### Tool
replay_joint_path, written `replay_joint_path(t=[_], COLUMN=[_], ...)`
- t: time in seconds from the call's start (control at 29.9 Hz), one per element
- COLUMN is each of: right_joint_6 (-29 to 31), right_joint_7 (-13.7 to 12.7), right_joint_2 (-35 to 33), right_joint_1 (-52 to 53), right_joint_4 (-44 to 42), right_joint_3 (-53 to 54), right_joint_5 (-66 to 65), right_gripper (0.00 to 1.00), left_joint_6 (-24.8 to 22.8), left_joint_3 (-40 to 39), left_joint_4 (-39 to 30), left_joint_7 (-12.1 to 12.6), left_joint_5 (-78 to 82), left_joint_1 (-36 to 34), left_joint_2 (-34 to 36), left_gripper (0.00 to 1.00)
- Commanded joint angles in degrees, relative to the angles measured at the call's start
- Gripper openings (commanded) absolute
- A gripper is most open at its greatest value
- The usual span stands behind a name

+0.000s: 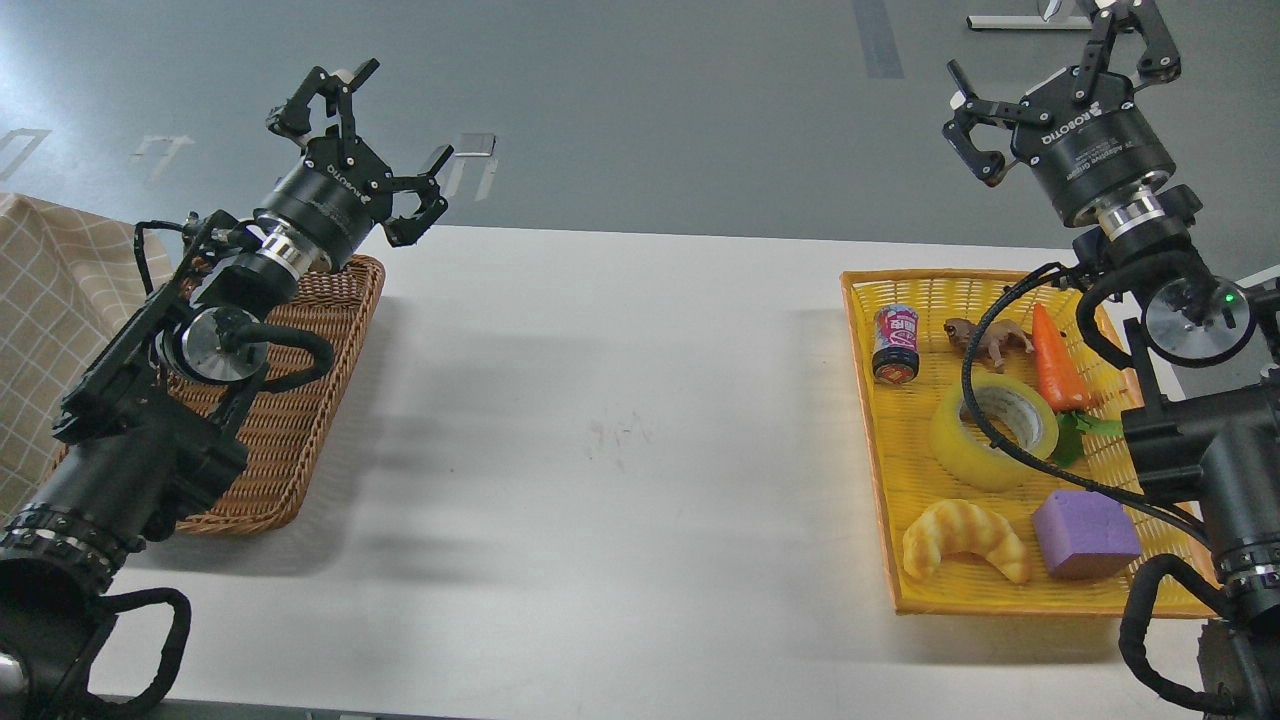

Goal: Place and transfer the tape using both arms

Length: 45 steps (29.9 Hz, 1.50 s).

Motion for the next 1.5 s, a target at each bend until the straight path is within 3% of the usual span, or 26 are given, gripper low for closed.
replay_joint_path(t=[0.0, 0.23, 0.6, 0.77, 0.9, 1.47], right_joint_6=[0.0, 0.0, 0.0, 0.0, 0.0, 0.0], right_joint_7=[-0.2, -0.3, -0.3, -0.3, -0.3, -0.2], right_joint_2=[0.0, -0.4, -4.4, -14.2, -19.3, -40.6], right_joint_1=[-0.1, -0.4, -1.3, -1.6, -1.5, -1.8], right_joint_4=[0.0, 1.1, 5.0, 13.6, 15.7, 26.5], right_joint_3=[-0.3, -1.4, -12.5, -23.3, -28.5, -35.1], right_joint_5=[0.0, -0.3, -1.0, -1.1, -2.5, -42.6], right_gripper=[1.00, 1.00, 1.00, 1.00, 1.00, 1.00], left_joint_6=[0.0, 0.0, 0.0, 0.0, 0.0, 0.0], left_joint_3=[0.0, 0.0, 0.0, 0.0, 0.0, -0.7], left_joint_4=[0.0, 0.0, -0.1, -0.1, -0.1, -1.4], left_joint_7=[-0.1, 0.0, -0.1, -0.1, -0.1, -0.2], left_joint_5=[0.0, 0.0, 0.0, 0.0, 0.0, -0.3], left_joint_1=[0.1, 0.1, 0.0, 0.0, 0.3, 0.0], left_joint_2=[0.1, 0.1, 0.1, 0.3, 0.3, 0.4], left_gripper=[0.99, 0.99, 0.99, 0.99, 0.99, 0.99])
